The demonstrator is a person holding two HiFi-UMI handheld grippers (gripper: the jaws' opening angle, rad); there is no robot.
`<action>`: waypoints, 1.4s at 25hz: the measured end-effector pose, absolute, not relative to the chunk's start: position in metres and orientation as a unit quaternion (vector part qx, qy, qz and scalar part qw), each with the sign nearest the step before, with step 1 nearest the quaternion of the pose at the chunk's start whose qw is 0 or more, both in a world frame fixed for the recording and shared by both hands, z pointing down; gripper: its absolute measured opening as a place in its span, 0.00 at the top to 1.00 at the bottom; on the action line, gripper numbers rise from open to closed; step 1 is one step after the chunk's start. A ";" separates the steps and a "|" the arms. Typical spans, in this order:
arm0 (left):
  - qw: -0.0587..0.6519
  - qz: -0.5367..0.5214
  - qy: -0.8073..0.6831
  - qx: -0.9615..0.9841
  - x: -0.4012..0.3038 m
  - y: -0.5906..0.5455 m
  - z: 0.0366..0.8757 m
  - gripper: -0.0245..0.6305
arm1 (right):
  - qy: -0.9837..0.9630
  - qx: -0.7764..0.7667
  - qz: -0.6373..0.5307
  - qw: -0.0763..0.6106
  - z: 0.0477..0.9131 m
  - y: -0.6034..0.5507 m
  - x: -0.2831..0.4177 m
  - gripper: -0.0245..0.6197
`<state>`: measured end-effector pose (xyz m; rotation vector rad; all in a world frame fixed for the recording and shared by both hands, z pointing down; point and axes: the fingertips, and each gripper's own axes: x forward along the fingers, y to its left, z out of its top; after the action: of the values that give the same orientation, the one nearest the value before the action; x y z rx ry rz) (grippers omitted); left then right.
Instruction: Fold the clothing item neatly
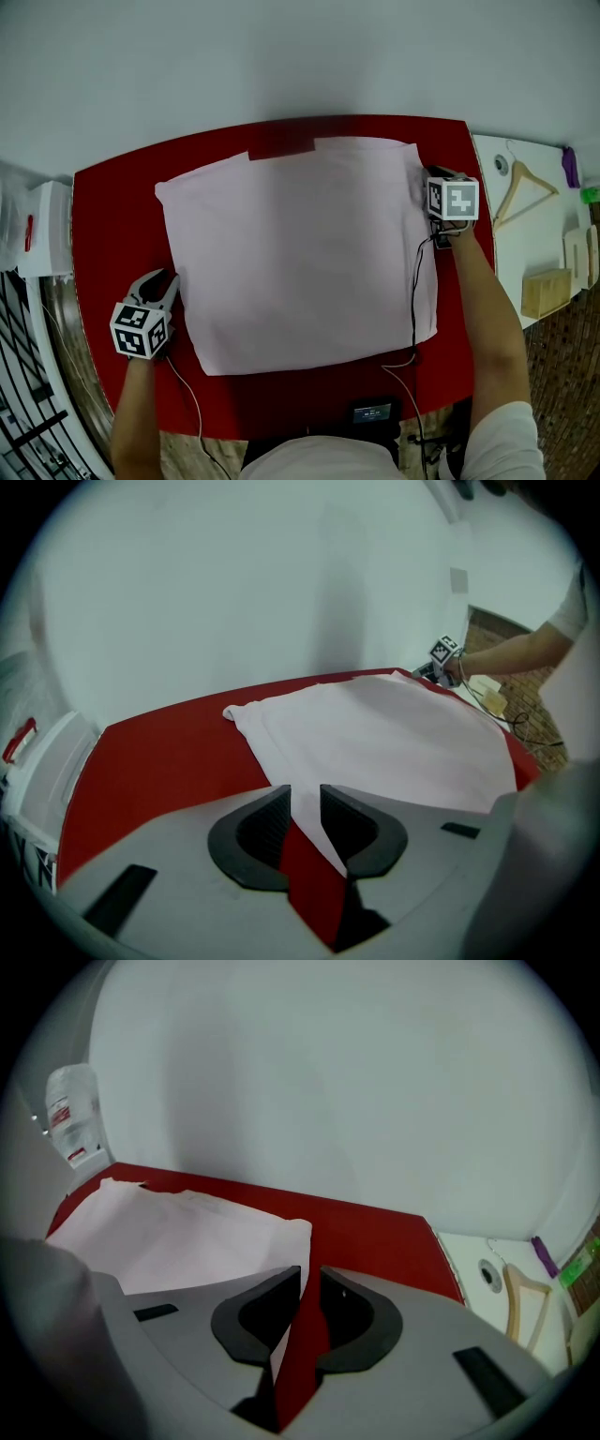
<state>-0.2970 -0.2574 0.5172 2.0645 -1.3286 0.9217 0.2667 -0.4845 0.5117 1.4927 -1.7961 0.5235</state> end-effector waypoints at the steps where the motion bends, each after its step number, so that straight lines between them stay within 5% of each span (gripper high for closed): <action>1: 0.257 0.339 -0.487 0.763 -0.294 -0.255 0.517 0.82 | -0.706 0.572 0.193 0.370 0.508 -0.479 0.265 0.90; 9: 0.260 0.359 -0.442 0.780 -0.261 -0.221 0.515 0.82 | -0.770 0.458 0.138 0.422 0.496 -0.367 0.225 0.90; 14: 0.267 0.410 -0.385 0.782 -0.242 -0.178 0.537 0.92 | -0.760 0.400 0.160 0.486 0.535 -0.306 0.231 0.91; 23: 0.252 0.448 -0.378 0.770 -0.254 -0.174 0.554 0.94 | -0.716 0.467 0.195 0.480 0.544 -0.313 0.292 0.94; 35: 0.263 0.401 -0.421 0.770 -0.233 -0.119 0.513 0.94 | -0.763 0.439 0.197 0.432 0.496 -0.190 0.250 0.93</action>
<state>-0.2334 -0.1186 0.5134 2.0812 -1.1394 1.0844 0.2496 -0.1899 0.4965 1.0943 -1.9007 0.4912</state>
